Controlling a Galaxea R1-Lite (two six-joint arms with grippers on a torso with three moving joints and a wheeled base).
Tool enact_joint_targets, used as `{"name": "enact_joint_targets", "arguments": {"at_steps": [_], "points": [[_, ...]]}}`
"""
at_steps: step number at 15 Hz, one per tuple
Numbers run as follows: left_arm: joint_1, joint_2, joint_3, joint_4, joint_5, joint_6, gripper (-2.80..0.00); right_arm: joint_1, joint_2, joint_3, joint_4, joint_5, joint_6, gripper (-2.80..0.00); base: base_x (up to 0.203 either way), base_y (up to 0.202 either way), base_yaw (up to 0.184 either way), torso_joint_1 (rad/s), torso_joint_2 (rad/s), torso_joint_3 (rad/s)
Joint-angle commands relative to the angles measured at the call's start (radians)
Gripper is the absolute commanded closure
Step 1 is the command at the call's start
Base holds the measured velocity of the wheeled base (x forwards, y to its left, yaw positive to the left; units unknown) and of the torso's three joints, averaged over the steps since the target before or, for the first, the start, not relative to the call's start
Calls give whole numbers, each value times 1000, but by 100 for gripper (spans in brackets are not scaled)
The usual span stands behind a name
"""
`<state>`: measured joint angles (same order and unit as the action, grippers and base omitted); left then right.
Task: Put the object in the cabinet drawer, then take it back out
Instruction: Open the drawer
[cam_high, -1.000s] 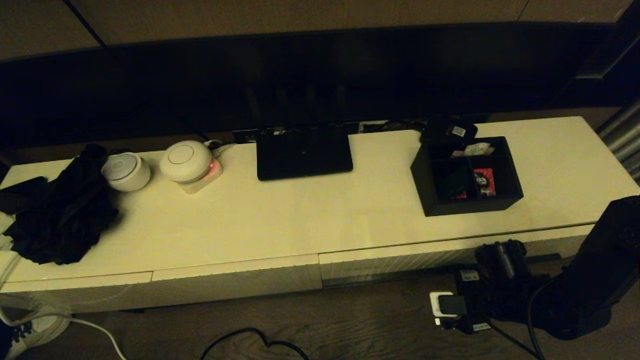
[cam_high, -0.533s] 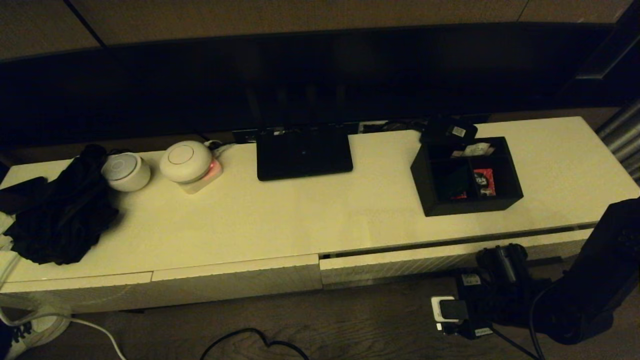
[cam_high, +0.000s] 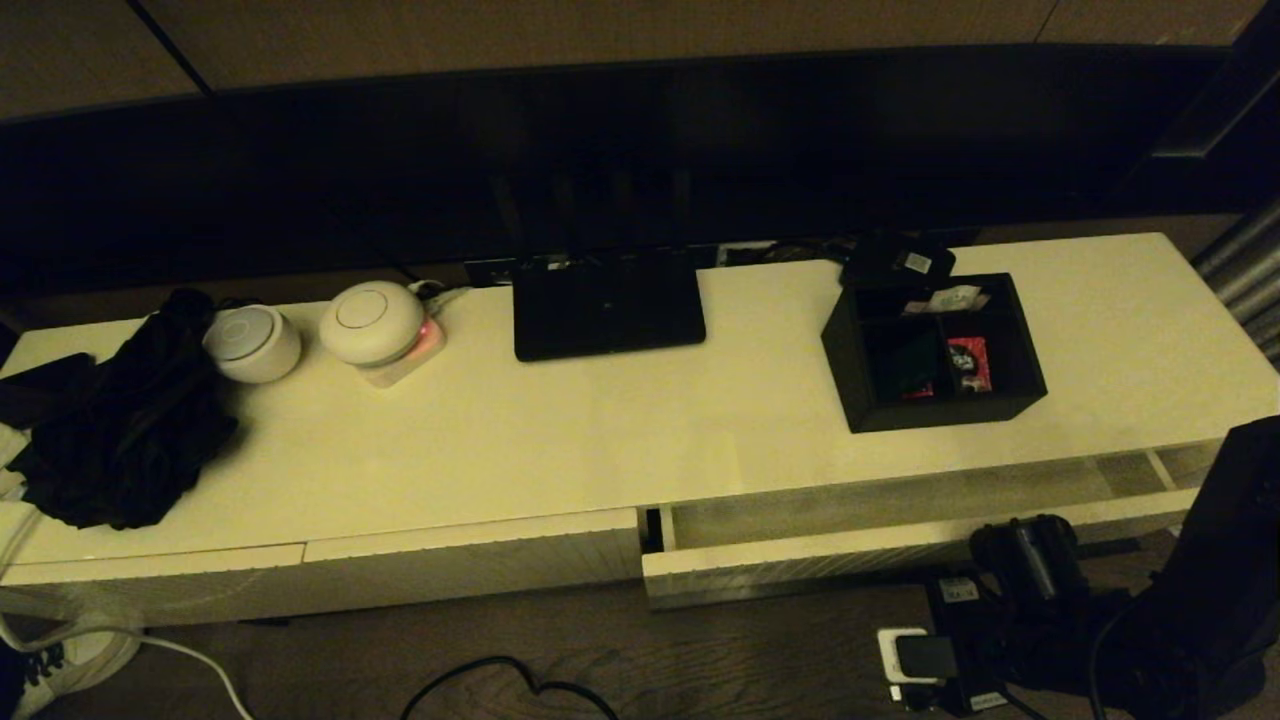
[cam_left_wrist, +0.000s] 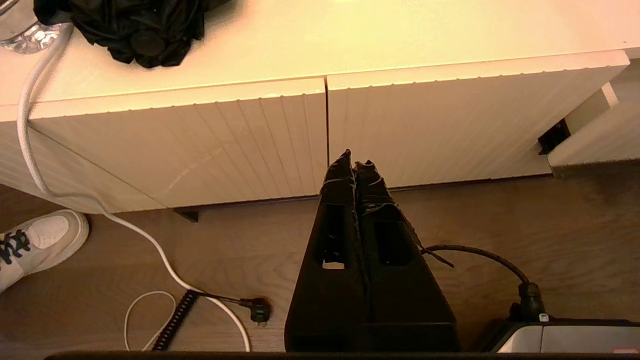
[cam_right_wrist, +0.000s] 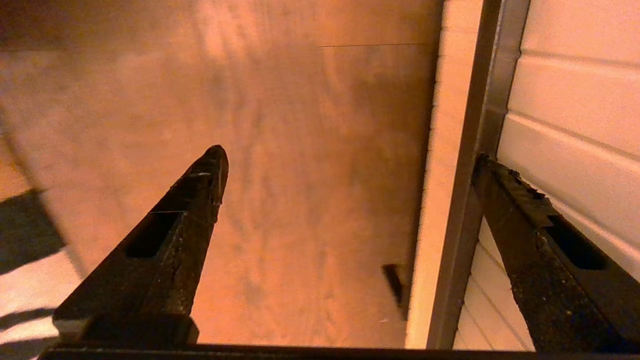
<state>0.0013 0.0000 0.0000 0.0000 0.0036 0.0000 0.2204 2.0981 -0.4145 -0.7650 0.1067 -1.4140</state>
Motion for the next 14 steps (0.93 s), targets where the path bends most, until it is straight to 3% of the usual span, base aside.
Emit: {"name": "enact_joint_targets", "arguments": {"at_steps": [1,11,12,14], "points": [[0,0,3,0,1,0,0,3,-40,64,-3,2,-8,-280,0,0,0,0,0,0],[0,0,3,0,1,0,0,10,-335,207,44,2,12,-280,0,0,0,0,0,0],[0,0,3,0,1,0,0,10,-384,213,91,2,13,0,0,0,0,0,0,0],[0,0,3,0,1,0,0,10,-503,206,209,1,14,0,0,0,0,0,0,0]]}}
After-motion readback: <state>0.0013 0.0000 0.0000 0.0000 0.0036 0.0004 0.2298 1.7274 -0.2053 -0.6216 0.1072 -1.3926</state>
